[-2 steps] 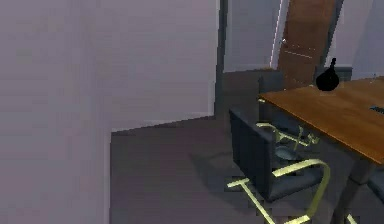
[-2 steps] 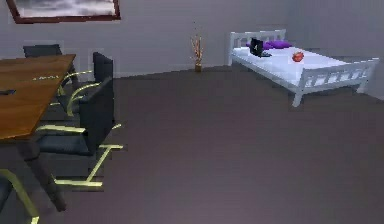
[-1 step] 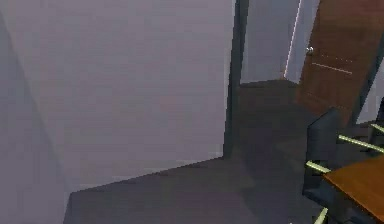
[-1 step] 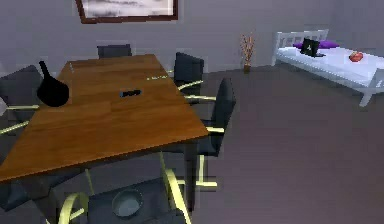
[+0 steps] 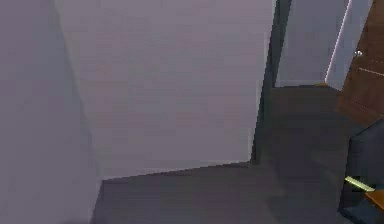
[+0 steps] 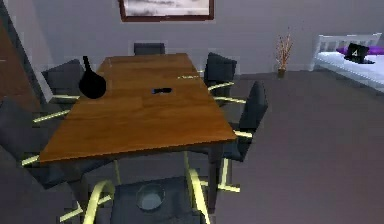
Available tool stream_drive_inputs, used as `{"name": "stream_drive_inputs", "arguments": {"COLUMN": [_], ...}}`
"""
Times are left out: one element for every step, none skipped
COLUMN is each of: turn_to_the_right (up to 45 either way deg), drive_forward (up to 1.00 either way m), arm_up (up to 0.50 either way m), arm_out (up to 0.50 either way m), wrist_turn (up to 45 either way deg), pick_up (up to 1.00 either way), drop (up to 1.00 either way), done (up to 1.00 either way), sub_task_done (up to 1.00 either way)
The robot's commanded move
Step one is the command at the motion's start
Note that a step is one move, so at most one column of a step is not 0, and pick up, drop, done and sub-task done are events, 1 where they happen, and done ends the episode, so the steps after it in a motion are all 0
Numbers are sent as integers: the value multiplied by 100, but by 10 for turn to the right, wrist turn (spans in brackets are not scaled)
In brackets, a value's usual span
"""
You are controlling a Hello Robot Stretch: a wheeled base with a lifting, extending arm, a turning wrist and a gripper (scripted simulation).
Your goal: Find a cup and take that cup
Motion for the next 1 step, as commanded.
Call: {"name": "stream_drive_inputs", "arguments": {"turn_to_the_right": [0], "drive_forward": [25], "arm_up": [0], "arm_out": [0], "wrist_turn": [0], "pick_up": [0], "drop": [0], "done": [0], "sub_task_done": [0]}}
